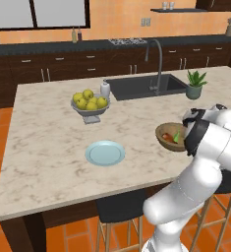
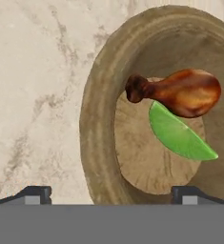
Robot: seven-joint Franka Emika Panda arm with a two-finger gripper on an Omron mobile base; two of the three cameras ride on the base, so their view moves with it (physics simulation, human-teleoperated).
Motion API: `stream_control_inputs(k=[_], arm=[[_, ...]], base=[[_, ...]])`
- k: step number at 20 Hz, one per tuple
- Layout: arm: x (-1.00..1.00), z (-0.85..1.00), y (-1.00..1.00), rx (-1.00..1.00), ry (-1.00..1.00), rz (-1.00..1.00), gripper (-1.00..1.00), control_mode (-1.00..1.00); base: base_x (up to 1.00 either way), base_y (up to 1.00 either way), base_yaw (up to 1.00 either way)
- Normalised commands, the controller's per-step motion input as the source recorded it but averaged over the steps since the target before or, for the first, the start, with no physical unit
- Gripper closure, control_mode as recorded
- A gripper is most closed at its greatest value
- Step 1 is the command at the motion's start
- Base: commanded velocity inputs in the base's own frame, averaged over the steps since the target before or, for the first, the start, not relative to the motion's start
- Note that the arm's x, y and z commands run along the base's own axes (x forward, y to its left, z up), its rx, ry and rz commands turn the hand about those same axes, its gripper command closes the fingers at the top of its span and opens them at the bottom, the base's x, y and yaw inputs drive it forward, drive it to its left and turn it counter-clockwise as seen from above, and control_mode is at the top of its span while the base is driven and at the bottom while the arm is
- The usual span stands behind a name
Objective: Pick the chicken drumstick and lemon wedge from their plates and place them in the bowl. Then put the bowl in the fridge.
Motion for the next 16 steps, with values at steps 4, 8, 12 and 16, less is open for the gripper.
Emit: stream_control_inputs(k=[4,8,12,16], arm=[[0.44,-0.14,0.04,0.0,-0.11,0.31,-1.0,-1.0],[0.29,-0.48,0.16,0.0,-0.01,0.24,-1.0,-1.0],[0.0,-0.4,0.15,0.0,0.0,0.19,-1.0,-1.0],[0.16,-0.19,0.11,-0.01,0.0,0.19,-1.0,-1.0]], base=[[0.0,0.0,0.0],[0.0,0.0,0.0],[0.0,0.0,0.0],[0.0,0.0,0.0]])
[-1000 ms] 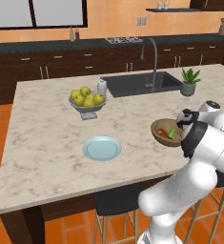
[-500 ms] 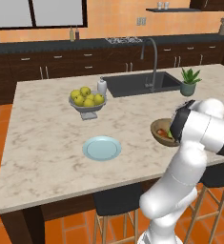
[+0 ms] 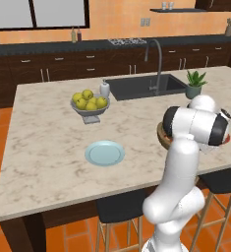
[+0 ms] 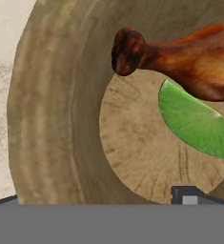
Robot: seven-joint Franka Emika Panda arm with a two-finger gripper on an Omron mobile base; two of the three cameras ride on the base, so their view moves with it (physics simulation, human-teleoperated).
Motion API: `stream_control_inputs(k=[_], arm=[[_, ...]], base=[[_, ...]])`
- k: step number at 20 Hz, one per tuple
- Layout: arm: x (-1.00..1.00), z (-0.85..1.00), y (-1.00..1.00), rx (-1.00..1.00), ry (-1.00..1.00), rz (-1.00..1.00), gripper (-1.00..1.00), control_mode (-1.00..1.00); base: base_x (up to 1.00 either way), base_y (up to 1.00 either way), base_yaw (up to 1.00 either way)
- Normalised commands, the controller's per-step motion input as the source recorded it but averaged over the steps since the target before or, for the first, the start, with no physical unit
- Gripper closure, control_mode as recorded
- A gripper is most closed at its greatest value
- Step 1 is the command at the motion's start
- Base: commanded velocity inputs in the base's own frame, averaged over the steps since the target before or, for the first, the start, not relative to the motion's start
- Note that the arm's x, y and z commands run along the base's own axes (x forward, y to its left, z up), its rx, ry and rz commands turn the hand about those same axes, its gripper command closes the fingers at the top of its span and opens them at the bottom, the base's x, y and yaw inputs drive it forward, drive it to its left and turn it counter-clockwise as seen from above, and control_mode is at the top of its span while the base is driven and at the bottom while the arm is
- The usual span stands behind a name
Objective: Pick the chicken drumstick and lemon wedge from their plates and place them in the bowl. Then put the bowl in the fridge.
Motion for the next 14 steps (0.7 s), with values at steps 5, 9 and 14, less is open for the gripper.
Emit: stream_control_inputs(k=[5,9,14], arm=[[0.16,-0.21,0.59,-0.06,-0.02,0.2,1.0,-1.0],[0.19,-0.24,0.84,-0.11,-0.04,0.19,1.0,-1.0],[0.01,-0.24,0.81,-0.13,-0.03,0.19,1.0,-1.0]], base=[[0.0,0.0,0.0],[0.0,0.0,0.0],[0.0,0.0,0.0]])
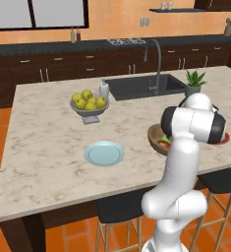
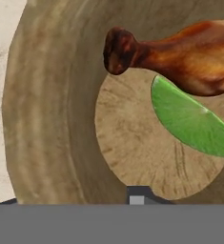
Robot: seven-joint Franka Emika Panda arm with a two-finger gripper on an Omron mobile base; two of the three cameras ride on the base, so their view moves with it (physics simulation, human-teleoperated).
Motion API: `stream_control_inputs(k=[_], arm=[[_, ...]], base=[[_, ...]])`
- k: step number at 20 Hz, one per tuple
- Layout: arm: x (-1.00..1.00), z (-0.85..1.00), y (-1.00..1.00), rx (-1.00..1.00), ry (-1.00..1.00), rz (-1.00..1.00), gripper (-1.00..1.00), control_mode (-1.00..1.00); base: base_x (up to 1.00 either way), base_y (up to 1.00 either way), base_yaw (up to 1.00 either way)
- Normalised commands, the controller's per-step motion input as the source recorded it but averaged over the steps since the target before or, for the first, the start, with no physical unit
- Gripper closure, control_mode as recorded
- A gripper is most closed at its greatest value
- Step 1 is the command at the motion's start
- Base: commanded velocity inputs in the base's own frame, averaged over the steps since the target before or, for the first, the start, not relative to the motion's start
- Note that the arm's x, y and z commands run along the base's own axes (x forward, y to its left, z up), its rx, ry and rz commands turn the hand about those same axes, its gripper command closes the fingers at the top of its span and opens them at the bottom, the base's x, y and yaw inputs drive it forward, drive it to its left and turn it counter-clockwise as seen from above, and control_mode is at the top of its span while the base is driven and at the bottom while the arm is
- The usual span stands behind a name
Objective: Pick the chicken drumstick and lemon wedge from their plates and place them in the bowl. Then put the bowl in the fridge.
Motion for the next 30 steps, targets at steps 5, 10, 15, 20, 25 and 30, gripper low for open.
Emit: stream_control_inputs(k=[5,10,15,20,25,30], arm=[[-0.1,0.02,0.3,-0.1,0.0,0.2,1.0,-1.0],[-0.27,0.04,0.04,-0.04,0.0,0.14,1.0,-1.0],[-0.27,0.47,0.05,0.0,0.0,0.0,1.0,-1.0],[-0.22,0.65,0.27,0.0,0.0,0.04,1.0,-1.0],[-0.73,0.48,0.48,-0.07,-0.09,0.06,1.0,-1.0],[-0.99,0.3,0.46,-0.02,-0.07,0.0,1.0,-1.0]], base=[[0.0,0.0,0.0],[0.0,0.0,0.0],[0.0,0.0,0.0],[0.0,0.0,0.0],[0.0,0.0,0.0],[0.0,0.0,0.0]])
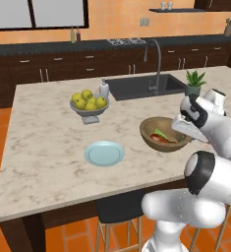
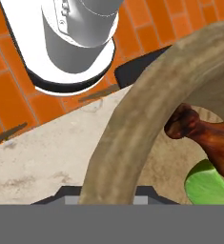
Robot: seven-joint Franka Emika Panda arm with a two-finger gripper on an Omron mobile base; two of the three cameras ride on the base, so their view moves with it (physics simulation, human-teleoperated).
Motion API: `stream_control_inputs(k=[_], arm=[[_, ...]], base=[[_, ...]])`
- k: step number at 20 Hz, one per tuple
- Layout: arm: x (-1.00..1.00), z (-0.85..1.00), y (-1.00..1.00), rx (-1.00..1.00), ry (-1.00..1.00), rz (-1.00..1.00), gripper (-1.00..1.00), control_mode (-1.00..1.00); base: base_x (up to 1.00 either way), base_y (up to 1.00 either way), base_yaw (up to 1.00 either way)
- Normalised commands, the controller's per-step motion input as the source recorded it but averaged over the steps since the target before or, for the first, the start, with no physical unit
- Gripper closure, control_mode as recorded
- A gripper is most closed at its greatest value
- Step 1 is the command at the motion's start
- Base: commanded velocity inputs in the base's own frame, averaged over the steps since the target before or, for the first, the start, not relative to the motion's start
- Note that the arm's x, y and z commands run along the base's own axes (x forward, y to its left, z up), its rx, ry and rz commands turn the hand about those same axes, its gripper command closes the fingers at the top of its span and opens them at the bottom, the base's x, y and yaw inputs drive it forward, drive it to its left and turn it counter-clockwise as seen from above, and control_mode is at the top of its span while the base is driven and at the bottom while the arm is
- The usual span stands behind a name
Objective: Pick the chicken drumstick and lemon wedge from their plates and place them in the bowl. Then put the bowl in the fridge.
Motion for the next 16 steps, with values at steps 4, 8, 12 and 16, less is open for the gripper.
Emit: stream_control_inputs(k=[4,8,12,16], arm=[[-1.0,0.55,0.26,0.0,0.0,0.0,1.0,-1.0],[-0.91,0.67,0.17,0.0,0.0,0.0,1.0,-1.0],[-0.98,0.41,0.22,0.0,0.0,0.0,1.0,-1.0],[-0.82,0.26,0.39,0.0,0.04,0.0,1.0,-1.0]], base=[[0.0,0.0,0.0],[0.0,0.0,0.0],[0.0,0.0,0.0],[0.0,0.0,0.0]])
